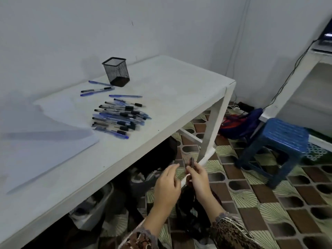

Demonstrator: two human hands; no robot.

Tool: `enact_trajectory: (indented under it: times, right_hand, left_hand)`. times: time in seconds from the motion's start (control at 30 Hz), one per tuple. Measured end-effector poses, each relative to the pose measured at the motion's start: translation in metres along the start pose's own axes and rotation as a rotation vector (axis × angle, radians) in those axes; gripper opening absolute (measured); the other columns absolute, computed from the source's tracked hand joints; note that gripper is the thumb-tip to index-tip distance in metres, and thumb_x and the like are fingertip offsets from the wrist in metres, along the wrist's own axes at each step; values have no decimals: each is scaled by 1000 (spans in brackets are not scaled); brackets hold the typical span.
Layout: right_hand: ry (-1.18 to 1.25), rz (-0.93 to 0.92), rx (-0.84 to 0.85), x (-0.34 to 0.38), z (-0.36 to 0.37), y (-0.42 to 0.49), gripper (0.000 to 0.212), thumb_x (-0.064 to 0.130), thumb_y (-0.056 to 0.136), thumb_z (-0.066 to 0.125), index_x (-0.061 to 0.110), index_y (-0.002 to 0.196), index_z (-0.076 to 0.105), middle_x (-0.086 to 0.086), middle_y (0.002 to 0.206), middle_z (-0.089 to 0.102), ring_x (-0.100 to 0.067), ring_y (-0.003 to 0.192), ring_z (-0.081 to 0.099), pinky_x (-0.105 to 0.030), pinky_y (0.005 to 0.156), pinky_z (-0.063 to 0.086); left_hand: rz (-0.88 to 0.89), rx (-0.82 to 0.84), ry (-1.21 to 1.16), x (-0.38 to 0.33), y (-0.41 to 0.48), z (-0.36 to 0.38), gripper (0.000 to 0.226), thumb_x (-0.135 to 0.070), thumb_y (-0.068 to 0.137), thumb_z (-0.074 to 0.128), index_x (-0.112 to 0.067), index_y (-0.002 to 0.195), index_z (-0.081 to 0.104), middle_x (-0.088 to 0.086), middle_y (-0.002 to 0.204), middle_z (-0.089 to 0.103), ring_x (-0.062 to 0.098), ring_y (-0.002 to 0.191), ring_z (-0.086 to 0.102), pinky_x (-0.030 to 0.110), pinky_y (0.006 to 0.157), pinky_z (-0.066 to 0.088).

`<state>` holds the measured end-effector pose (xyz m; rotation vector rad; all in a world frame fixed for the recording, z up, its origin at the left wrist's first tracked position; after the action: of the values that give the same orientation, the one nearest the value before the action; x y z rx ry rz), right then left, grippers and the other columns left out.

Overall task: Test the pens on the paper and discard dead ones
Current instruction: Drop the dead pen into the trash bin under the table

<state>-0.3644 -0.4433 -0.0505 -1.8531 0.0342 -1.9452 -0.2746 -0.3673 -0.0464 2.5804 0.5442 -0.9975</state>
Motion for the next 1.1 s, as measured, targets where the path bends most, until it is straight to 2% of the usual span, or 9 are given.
enact_trajectory:
  times: [0.13, 0.3, 0.43, 0.5, 0.63, 0.73, 0.8, 0.93, 1.1]
  right_hand:
    - [-87, 70, -82, -59, -45, 37, 11, 8, 92, 54, 11, 85, 62, 0, 64, 59, -7, 47, 48, -21, 49, 38]
    - [-218, 149, -162, -162, -93, 94, 19, 9, 88, 53, 22, 79, 62, 0, 76, 65, -18, 72, 60, -31, 65, 46]
    - [-287, 270, -207, -254, -117, 147, 26, 11, 85, 52, 11, 108, 66, -9, 98, 69, -28, 95, 63, -40, 87, 49]
    - [-334, 298, -232, -296, -122, 169, 32, 10, 86, 52, 10, 117, 61, -12, 103, 68, -29, 96, 62, -39, 84, 50]
    - [-469, 303, -239, -367, -126, 204, 27, 9, 94, 46, 11, 120, 54, -12, 105, 64, -22, 84, 61, -17, 65, 43]
    - [-580, 329, -207, -413, -127, 226, 32, 12, 94, 47, 7, 125, 54, -15, 120, 62, -29, 111, 57, -26, 84, 42]
    - [-699, 344, -128, -439, -125, 238, 34, 14, 94, 47, 6, 126, 54, -15, 124, 60, -29, 118, 54, -26, 90, 40]
    - [-855, 423, -26, -467, -122, 252, 36, 17, 91, 49, 3, 124, 56, -15, 127, 59, -28, 121, 53, -26, 94, 39]
    - [-830, 363, -108, -446, -113, 250, 33, 8, 88, 51, 1, 120, 56, -19, 123, 58, -31, 116, 53, -29, 94, 40]
  left_hand:
    - [-76, 158, 59, 26, 8, 74, 45, -11, 89, 45, -21, 133, 46, -8, 134, 49, 11, 119, 49, 24, 94, 42]
    - [-116, 263, 113, 83, 11, 175, 43, -14, 89, 43, -23, 131, 46, -7, 129, 52, 15, 111, 54, 29, 86, 47]
    - [-130, 292, 145, 142, 13, 251, 44, -18, 89, 43, -27, 132, 45, -10, 133, 50, 12, 117, 50, 31, 94, 46]
    - [-117, 298, 168, 172, 15, 285, 44, -17, 89, 44, -27, 132, 46, -10, 133, 50, 12, 119, 49, 31, 98, 43]
    - [-82, 297, 213, 228, 18, 340, 44, -15, 87, 45, -25, 130, 48, -9, 132, 51, 12, 120, 49, 30, 102, 41]
    - [-60, 257, 220, 260, 20, 368, 44, -11, 84, 47, -20, 127, 53, -5, 130, 53, 14, 121, 50, 28, 102, 39]
    - [-56, 251, 225, 277, 19, 382, 45, -9, 84, 46, -19, 127, 54, -4, 132, 51, 14, 124, 47, 28, 103, 38]
    - [-92, 289, 196, 299, 19, 395, 47, -8, 86, 44, -20, 131, 49, -6, 139, 43, 10, 130, 38, 26, 108, 32]
    - [-115, 280, 155, 287, 19, 376, 47, -6, 86, 45, -20, 131, 50, -7, 139, 43, 10, 129, 39, 25, 107, 32]
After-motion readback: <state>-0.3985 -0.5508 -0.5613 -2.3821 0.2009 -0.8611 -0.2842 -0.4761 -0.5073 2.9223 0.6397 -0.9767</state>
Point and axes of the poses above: each hand's wrist, its own y-axis towards the middle knuckle, its own z-axis out of the palm, x = y × z, the point moved 1 cm from there along y, towards the middle knuckle
